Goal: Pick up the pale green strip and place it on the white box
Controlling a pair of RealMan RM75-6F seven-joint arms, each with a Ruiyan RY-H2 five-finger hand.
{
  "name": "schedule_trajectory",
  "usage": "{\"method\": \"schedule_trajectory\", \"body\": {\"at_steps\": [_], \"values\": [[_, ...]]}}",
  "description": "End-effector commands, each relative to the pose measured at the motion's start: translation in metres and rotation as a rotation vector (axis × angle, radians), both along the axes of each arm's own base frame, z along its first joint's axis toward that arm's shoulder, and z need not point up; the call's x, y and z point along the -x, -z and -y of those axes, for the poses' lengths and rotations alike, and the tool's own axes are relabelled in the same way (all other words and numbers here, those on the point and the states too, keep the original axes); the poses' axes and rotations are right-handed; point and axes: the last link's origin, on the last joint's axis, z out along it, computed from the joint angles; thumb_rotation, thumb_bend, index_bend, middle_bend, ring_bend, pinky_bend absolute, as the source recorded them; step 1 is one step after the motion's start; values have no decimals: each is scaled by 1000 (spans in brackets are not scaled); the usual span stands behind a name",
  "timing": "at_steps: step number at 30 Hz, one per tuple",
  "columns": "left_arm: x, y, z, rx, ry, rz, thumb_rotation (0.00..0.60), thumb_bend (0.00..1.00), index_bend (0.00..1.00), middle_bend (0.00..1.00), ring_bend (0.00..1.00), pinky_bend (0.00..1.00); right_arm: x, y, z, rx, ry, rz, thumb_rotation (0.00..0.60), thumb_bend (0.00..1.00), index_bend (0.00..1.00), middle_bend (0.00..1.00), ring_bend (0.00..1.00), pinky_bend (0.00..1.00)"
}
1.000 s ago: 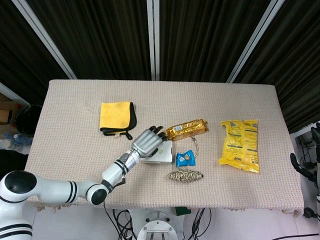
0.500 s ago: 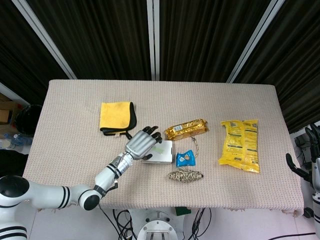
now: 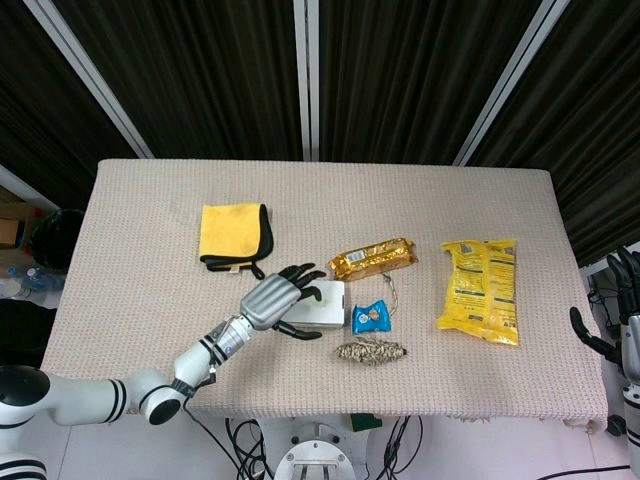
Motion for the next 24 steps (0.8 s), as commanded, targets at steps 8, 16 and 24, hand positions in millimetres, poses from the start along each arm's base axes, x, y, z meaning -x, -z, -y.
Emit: {"method": "schedule_trajectory", "body": {"at_steps": [8,16,24], "values": [[10,12,7,22,30,-22,0,0,290,53,0,131,-1,0,0,-3,3,-6,600,325,0,0,0,0],[9,18,1,7,15,-19,0,0,295,53,0,129,-2,2,0,-8,1,-8,600,325,0,0,0,0],[7,24,3,17,28,-23,0,0,308,53,0,122,-1,2,1,-9,4,-11,600,323,0,0,0,0]]}}
